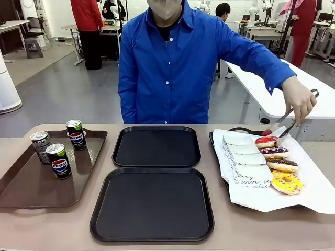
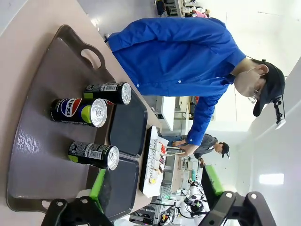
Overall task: Set up donuts and drinks on trays.
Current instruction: Pick up one Pepsi coke and place it on the Flat Tray.
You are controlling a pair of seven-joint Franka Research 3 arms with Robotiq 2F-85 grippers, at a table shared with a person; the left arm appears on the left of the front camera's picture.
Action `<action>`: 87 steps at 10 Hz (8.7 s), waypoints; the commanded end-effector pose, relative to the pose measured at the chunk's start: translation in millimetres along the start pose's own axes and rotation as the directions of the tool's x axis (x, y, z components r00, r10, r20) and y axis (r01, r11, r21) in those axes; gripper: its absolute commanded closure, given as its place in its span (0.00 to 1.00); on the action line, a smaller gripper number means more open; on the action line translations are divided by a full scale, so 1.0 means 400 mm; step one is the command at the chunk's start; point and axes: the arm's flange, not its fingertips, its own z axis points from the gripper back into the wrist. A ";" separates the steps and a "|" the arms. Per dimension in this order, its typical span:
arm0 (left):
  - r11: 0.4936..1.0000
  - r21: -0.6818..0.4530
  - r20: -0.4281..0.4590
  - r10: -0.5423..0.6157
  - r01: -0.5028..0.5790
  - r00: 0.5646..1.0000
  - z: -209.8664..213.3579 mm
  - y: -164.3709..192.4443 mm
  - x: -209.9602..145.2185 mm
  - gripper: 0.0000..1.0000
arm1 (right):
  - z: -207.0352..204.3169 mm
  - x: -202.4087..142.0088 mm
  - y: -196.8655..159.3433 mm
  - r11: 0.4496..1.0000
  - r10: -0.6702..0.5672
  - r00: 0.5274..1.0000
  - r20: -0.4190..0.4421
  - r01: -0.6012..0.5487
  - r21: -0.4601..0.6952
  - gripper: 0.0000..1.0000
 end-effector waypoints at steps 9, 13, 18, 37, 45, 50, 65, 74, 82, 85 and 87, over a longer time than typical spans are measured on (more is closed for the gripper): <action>0.949 0.191 0.086 -0.272 0.252 0.958 -0.103 -0.252 -0.030 0.00 | 0.005 0.005 0.001 1.000 0.018 1.000 0.011 -0.018 0.020 0.00; 0.600 0.605 -0.230 -0.498 0.524 0.836 -0.282 -0.384 -0.204 0.00 | 0.005 0.005 0.001 1.000 0.018 1.000 0.011 -0.018 0.020 0.00; 0.314 0.664 -0.522 -0.455 0.678 0.722 -0.458 -0.322 -0.392 0.00 | 0.005 0.005 0.001 1.000 0.018 1.000 0.011 -0.018 0.020 0.00; 0.189 0.650 -0.623 -0.423 0.736 0.658 -0.530 -0.300 -0.406 0.00 | 0.005 0.005 0.001 1.000 0.018 1.000 0.011 -0.018 0.020 0.00; 0.167 0.654 -0.698 -0.243 0.738 0.674 -0.622 -0.267 -0.377 0.00 | 0.005 0.005 0.001 1.000 0.018 1.000 0.011 -0.018 0.020 0.00; 0.219 0.725 -0.578 -0.323 0.653 0.749 -0.678 -0.218 -0.339 0.00 | 0.005 0.005 0.001 1.000 0.018 1.000 0.011 -0.018 0.020 0.00; 0.194 0.783 -0.545 -0.244 0.591 0.802 -0.768 -0.094 -0.236 0.00 | 0.005 0.005 0.001 1.000 0.018 1.000 0.011 -0.018 0.020 0.00; 0.159 0.774 -0.572 -0.240 0.613 0.784 -0.772 -0.087 -0.243 0.72 | 0.005 0.005 0.001 1.000 0.018 1.000 0.011 -0.018 0.020 0.00; 0.190 0.762 -0.576 -0.240 0.619 0.782 -0.723 -0.181 -0.289 1.00 | 0.005 0.005 0.001 1.000 0.018 1.000 0.011 -0.018 0.020 0.00; 0.200 0.682 -0.644 -0.291 0.704 0.707 -0.594 -0.363 -0.414 1.00 | 0.005 0.005 0.001 1.000 0.018 1.000 0.011 -0.018 0.020 0.00; 0.197 0.642 -0.668 -0.332 0.741 0.666 -0.525 -0.423 -0.483 1.00 | 0.005 0.005 0.001 1.000 0.018 1.000 0.011 -0.018 0.020 0.00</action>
